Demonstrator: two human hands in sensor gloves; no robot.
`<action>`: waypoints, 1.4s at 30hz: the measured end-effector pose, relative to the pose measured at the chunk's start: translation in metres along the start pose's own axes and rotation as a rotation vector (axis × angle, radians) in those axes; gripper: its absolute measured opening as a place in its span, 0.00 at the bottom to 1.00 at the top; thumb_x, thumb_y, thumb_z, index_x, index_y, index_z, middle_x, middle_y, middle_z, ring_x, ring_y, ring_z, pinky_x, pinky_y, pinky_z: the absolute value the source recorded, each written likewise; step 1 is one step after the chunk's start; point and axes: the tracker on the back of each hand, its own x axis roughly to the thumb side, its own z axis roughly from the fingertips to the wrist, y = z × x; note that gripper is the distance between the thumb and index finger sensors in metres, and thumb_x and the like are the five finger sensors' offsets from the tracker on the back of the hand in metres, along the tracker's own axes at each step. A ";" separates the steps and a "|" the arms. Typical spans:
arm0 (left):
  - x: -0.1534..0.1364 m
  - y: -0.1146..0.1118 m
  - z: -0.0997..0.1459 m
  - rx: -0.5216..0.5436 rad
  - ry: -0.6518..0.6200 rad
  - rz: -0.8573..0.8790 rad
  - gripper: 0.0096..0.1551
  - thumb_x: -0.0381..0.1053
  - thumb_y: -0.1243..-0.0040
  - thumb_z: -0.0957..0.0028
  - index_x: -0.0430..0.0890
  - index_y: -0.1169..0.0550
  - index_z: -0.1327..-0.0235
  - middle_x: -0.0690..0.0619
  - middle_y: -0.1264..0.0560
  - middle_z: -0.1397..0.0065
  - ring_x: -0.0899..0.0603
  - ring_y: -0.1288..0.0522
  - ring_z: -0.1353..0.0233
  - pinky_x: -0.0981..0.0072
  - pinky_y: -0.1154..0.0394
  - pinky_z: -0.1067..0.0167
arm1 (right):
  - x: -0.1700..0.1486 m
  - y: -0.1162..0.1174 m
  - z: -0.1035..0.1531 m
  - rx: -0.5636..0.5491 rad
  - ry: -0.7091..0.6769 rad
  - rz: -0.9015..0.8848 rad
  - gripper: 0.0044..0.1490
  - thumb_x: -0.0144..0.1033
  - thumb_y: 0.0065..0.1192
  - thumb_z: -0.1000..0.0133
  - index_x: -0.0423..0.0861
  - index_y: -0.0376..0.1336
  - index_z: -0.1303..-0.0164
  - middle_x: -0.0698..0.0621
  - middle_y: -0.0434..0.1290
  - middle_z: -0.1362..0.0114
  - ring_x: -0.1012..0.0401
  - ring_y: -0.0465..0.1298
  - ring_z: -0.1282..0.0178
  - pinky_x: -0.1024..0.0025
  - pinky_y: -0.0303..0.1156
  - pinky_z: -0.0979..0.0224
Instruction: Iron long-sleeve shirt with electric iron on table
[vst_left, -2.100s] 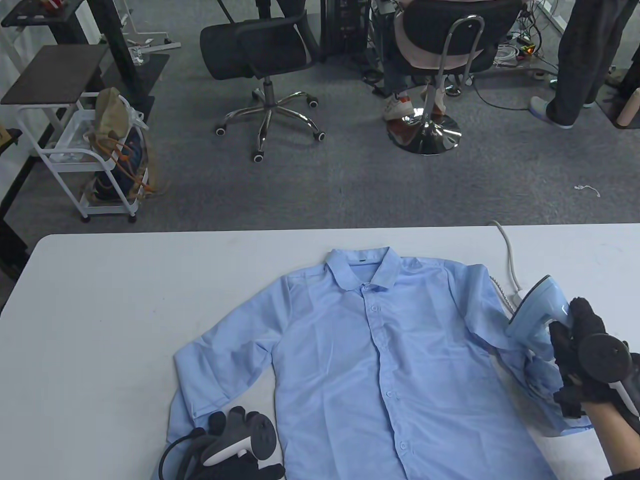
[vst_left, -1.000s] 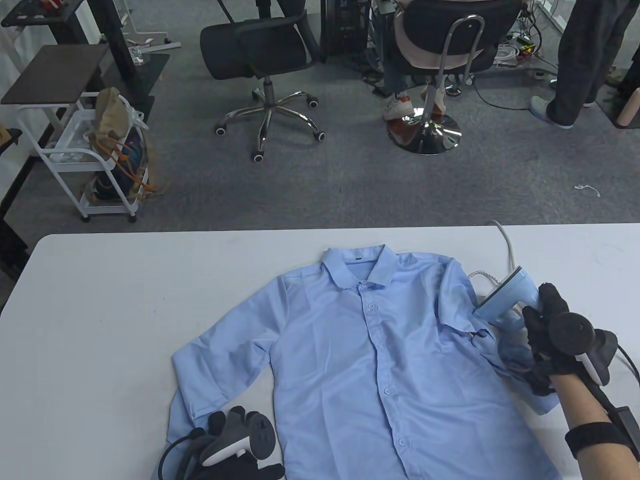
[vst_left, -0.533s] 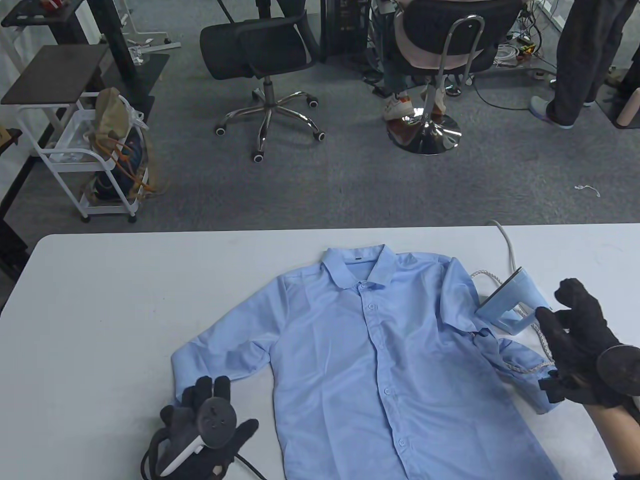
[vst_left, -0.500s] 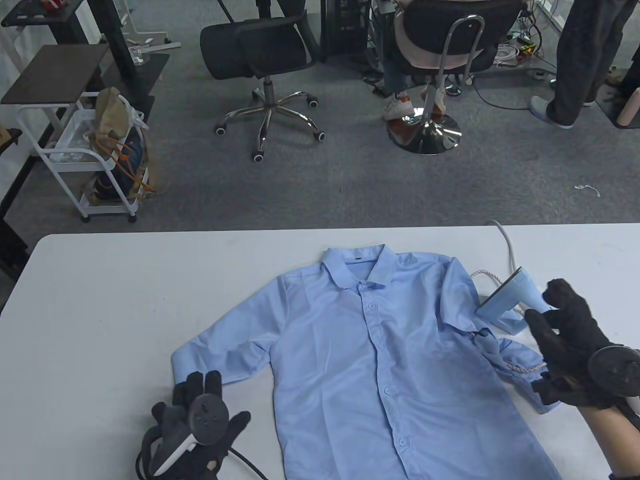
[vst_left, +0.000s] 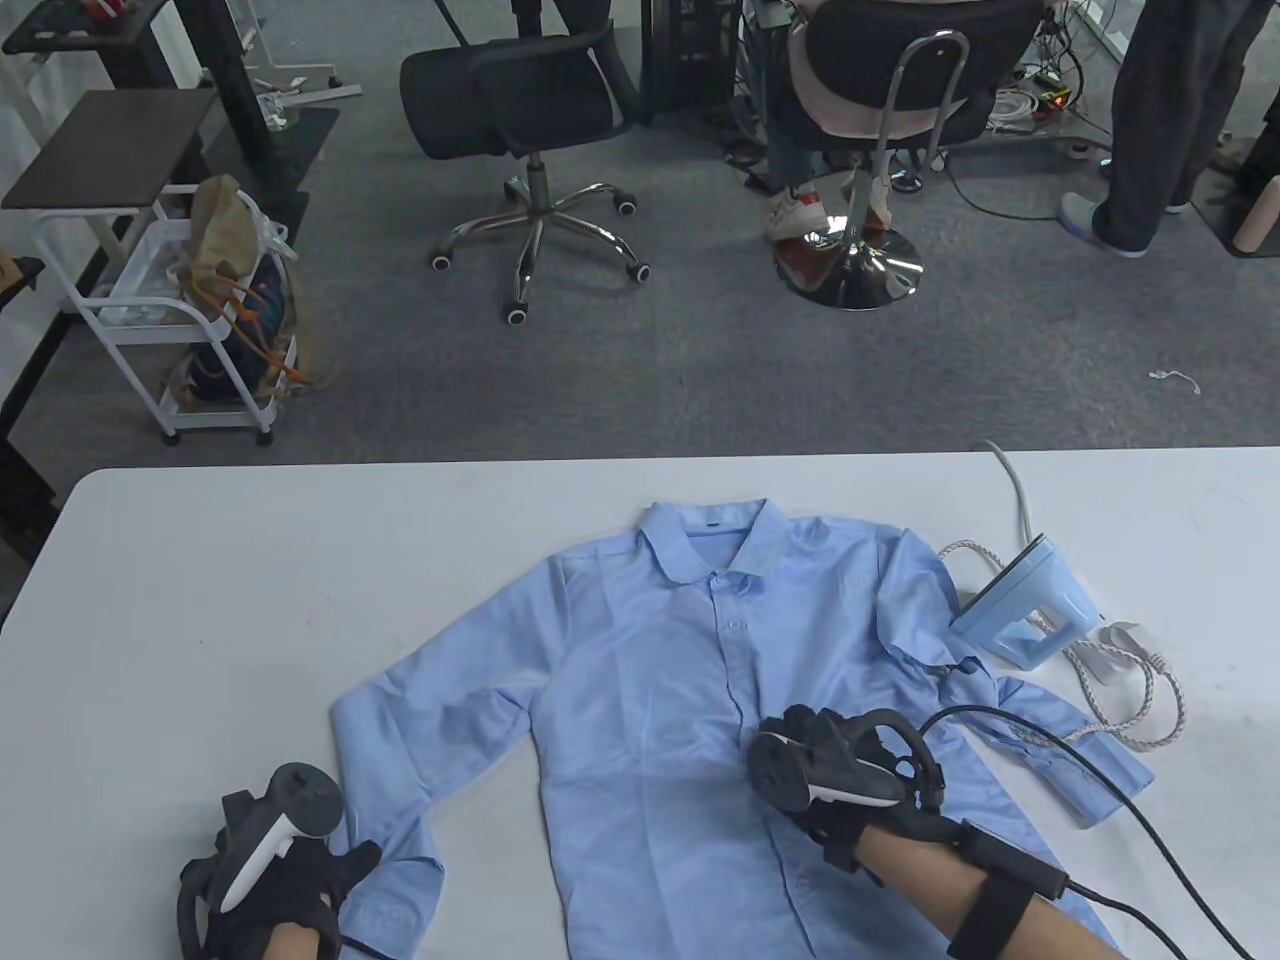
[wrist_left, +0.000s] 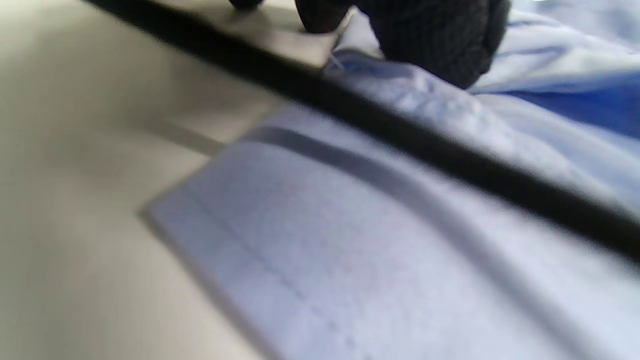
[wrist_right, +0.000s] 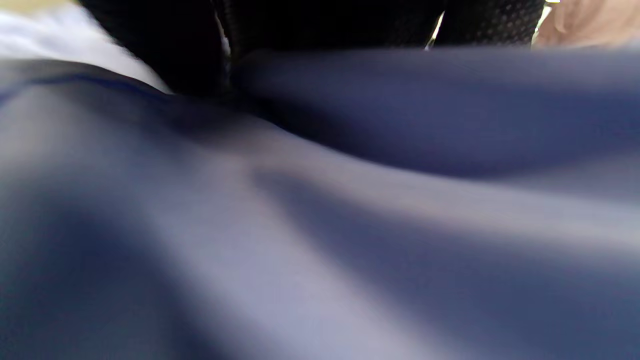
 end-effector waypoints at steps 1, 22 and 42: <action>0.002 0.001 0.001 0.024 -0.012 -0.004 0.45 0.64 0.42 0.43 0.44 0.40 0.18 0.28 0.54 0.13 0.19 0.54 0.14 0.13 0.61 0.32 | 0.011 -0.002 0.007 0.020 -0.060 -0.025 0.26 0.34 0.65 0.38 0.37 0.67 0.33 0.38 0.74 0.37 0.48 0.81 0.49 0.34 0.72 0.35; 0.020 0.000 0.017 0.168 -0.119 -0.122 0.26 0.55 0.38 0.39 0.41 0.24 0.34 0.38 0.32 0.20 0.27 0.34 0.17 0.14 0.54 0.32 | -0.005 -0.141 0.160 -0.642 -0.540 -1.103 0.26 0.34 0.63 0.38 0.37 0.65 0.32 0.39 0.72 0.35 0.49 0.82 0.46 0.33 0.70 0.32; 0.042 0.004 0.049 -0.127 -0.208 -0.183 0.59 0.68 0.52 0.42 0.40 0.59 0.11 0.26 0.59 0.12 0.18 0.53 0.14 0.13 0.61 0.32 | -0.082 -0.071 0.087 -0.022 -0.029 -0.454 0.46 0.53 0.62 0.37 0.38 0.55 0.16 0.28 0.59 0.19 0.31 0.68 0.26 0.24 0.63 0.32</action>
